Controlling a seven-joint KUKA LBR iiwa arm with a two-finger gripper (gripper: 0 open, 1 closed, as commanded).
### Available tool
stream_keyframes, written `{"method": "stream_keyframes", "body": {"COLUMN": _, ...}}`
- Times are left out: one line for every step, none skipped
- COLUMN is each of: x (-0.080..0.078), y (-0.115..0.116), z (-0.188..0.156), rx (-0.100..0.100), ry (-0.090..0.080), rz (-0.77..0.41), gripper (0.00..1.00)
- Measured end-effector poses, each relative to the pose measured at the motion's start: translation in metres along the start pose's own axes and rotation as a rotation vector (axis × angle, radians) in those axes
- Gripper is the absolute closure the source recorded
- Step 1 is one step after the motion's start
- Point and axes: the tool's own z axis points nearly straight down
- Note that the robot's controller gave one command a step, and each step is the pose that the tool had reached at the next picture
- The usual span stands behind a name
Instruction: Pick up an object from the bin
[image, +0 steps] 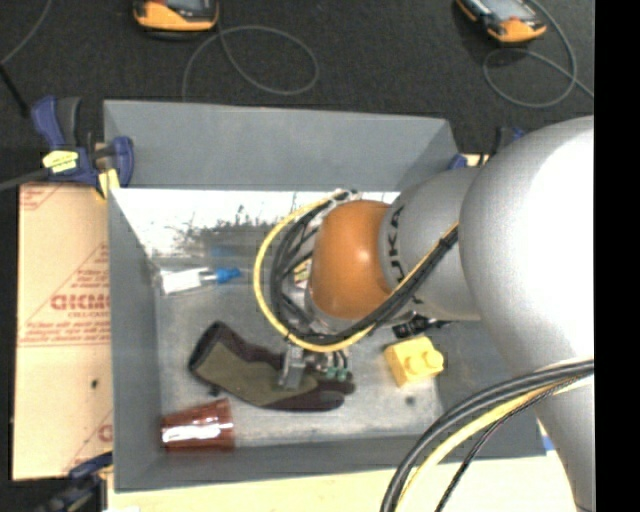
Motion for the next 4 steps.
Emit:
{"method": "stream_keyframes", "body": {"x": 0.0, "y": 0.0, "z": 0.0, "rx": 0.0, "ry": 0.0, "rz": 0.0, "gripper": 1.0}}
{"method": "stream_keyframes", "body": {"x": 0.001, "y": 0.0, "z": -0.005, "rx": 0.001, "ry": 0.003, "rz": -0.001, "gripper": 1.0}}
{"method": "stream_keyframes", "body": {"x": 0.002, "y": -0.001, "z": -0.026, "rx": 0.001, "ry": 0.007, "rz": -0.002, "gripper": 1.0}}
{"method": "stream_keyframes", "body": {"x": 0.0, "y": 0.0, "z": -0.041, "rx": -0.001, "ry": -0.002, "rz": -0.002, "gripper": 1.0}}
